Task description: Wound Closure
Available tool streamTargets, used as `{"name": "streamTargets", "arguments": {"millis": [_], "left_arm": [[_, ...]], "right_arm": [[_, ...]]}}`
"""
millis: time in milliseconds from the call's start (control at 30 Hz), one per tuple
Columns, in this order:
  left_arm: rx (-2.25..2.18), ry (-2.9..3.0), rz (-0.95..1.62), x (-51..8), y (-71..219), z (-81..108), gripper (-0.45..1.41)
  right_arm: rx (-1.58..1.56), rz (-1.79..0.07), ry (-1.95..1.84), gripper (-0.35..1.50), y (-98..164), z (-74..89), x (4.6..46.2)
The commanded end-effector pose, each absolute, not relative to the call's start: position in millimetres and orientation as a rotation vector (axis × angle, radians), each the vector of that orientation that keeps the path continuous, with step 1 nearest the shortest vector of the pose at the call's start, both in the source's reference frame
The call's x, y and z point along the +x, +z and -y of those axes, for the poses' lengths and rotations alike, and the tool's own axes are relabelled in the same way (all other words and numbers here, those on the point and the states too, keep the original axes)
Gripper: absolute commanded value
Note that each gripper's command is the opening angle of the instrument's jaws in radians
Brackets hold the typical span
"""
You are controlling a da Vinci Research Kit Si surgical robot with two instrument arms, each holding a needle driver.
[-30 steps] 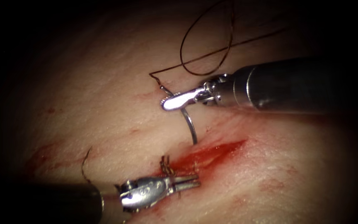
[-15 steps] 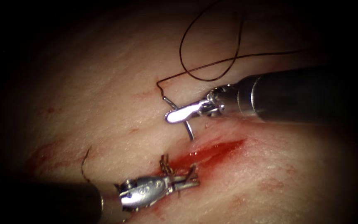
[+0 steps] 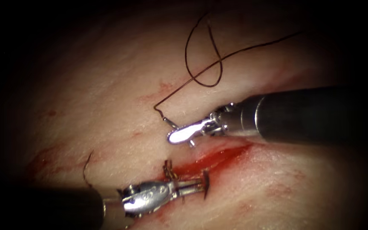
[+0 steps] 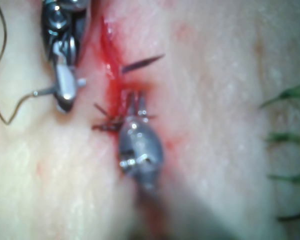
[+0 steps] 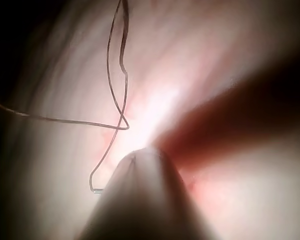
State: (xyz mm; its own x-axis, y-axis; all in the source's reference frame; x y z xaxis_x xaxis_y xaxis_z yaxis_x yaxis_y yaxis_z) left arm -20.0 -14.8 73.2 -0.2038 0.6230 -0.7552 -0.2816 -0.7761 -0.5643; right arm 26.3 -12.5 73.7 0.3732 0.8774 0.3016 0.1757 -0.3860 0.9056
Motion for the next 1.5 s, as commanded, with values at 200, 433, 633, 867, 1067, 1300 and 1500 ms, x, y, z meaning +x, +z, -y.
{"name": "streamTargets", "arguments": {"millis": [200, 433, 633, 867, 1067, 1300, 1500], "left_arm": [[-1.479, 2.019, 0.411, -20.6, 73.7, 15.5, 0.1], [-1.478, 2.019, 0.411, -20.6, 73.7, 15.5, 0.1], [-1.484, 2.028, 0.405, -20.5, 73.6, 15.5, 0.1], [-1.487, 2.031, 0.402, -20.5, 73.4, 15.5, 0.1], [-1.487, 2.031, 0.402, -20.5, 73.4, 15.5, 0.1], [-1.51, 2.066, 0.373, -20.4, 73.1, 15.4, 0.1], [-1.579, 2.182, 0.267, -20.3, 72.9, 16.0, 0.08]], "right_arm": [[1.81, -0.888, 1.063, -0.35, 73.4, 14.4, 24.3], [1.608, -1.129, 0.973, -0.03, 73.9, 13.1, 23.1], [1.501, -1.24, 0.929, 0.72, 74.5, 11.4, 23.1], [1.295, -1.408, 0.806, 1.23, 75.8, 8.9, 22.5], [1.204, -1.441, 0.727, 1.19, 76.2, 7.4, 22.0], [1.092, -1.361, 0.589, 1.19, 75.7, 7.0, 20.4], [0.931, -1.312, 0.551, 1.19, 74.9, 5.2, 17.5]]}}
